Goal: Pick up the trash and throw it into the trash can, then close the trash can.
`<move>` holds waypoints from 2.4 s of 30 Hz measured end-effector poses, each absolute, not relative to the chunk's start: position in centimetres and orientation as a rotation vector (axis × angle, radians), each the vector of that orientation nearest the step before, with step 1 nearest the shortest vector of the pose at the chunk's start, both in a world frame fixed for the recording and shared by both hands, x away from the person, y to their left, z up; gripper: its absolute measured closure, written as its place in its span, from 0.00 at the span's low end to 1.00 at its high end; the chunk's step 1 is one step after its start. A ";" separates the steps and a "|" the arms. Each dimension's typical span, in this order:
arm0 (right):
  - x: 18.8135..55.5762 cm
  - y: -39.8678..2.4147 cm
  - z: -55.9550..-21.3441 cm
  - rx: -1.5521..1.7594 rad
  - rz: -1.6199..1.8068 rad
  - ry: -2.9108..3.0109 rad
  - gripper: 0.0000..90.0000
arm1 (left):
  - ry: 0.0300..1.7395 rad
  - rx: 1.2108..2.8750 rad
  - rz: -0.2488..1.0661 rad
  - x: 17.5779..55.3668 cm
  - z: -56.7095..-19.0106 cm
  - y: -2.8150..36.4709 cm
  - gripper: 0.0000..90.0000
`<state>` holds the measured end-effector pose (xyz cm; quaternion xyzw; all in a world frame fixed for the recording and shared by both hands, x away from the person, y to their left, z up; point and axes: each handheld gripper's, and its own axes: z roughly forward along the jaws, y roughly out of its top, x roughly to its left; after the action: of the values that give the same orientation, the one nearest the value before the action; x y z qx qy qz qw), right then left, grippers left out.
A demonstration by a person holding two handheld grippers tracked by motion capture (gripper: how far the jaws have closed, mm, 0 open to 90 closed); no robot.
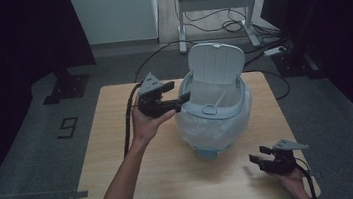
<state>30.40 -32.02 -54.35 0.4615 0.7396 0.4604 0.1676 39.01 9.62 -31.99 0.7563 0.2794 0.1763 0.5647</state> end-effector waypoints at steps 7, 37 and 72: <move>30.4 -32.0 -54.4 1.309 1.311 2.108 0.38 | 0.695 1.788 0.436 36.9 -34.4 13.6 0.30; 30.7 -32.8 -54.2 1.342 1.308 2.077 0.38 | 0.914 1.924 0.414 35.3 -46.6 18.3 0.29; 33.3 -32.8 -43.0 1.218 1.492 1.945 0.38 | 0.939 1.949 0.368 34.8 -48.6 18.7 0.30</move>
<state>33.30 -32.76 -43.03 0.4359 0.6962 0.5339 0.2008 34.83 18.72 -48.65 0.7905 0.3807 0.1492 0.4561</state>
